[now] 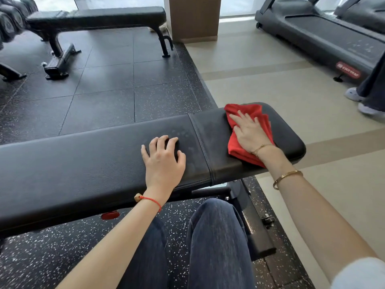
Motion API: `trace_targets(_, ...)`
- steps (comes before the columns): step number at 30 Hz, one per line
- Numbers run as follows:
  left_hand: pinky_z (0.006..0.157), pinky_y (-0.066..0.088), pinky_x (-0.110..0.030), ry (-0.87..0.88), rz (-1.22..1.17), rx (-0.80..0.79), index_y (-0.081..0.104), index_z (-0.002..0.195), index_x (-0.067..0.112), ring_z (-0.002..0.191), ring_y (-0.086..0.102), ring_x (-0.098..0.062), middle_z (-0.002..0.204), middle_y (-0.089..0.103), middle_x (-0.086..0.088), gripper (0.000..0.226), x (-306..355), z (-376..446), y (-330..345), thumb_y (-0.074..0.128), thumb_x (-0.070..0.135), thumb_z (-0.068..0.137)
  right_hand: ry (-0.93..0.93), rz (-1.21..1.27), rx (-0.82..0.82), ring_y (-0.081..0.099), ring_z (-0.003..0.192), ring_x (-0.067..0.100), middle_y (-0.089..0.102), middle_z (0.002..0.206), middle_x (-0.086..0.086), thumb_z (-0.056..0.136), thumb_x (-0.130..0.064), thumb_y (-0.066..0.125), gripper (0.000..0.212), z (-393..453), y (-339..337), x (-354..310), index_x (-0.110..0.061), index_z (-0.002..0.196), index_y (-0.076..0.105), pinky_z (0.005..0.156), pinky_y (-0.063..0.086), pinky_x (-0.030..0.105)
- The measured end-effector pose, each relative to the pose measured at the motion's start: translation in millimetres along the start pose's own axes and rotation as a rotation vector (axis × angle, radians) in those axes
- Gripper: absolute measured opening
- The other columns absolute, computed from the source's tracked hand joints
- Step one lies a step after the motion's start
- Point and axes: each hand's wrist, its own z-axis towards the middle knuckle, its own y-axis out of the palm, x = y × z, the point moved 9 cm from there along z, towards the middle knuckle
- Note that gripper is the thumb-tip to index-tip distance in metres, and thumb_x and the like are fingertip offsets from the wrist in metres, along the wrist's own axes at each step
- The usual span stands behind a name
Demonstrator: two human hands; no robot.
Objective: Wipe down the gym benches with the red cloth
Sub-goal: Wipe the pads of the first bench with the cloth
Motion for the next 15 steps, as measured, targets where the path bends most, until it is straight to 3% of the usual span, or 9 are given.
trace_targets(5,0.116,0.023,-0.057,-0.007,-0.019,0.018,0.057,0.129,0.024,0.133,0.042,-0.025,0.135,0.054,0.000,0.040,-1.8,-0.8,-1.7,0.051,0.033,0.091,-0.148,0.014,0.030,0.014,0.149,0.021,0.020,0.160,0.000,0.101,-0.019,0.036,0.049,-39.6,3.7,-5.3,-0.026,0.149,0.030,0.120,0.001,0.039)
trace_targets(11,0.116,0.024,-0.057,-0.009,-0.009,0.010,0.058,0.129,0.025,0.133,0.042,-0.024,0.135,0.054,0.001,0.040,0.2,-0.7,-2.6,0.050,0.033,0.091,0.032,0.039,0.071,0.011,0.149,0.024,0.019,0.160,0.000,0.101,-0.019,0.033,0.048,-28.8,-19.2,44.8,-0.027,0.148,0.032,0.120,0.001,0.043)
trace_targets(15,0.116,0.024,-0.058,-0.010,-0.008,0.002,0.057,0.129,0.024,0.132,0.042,-0.024,0.135,0.055,0.000,0.040,0.7,-0.5,-2.9,0.049,0.033,0.091,0.061,0.001,0.020,0.009,0.149,0.026,0.015,0.161,0.001,0.102,-0.022,0.029,0.048,-0.3,-13.7,25.6,-0.025,0.150,0.028,0.120,0.000,0.046)
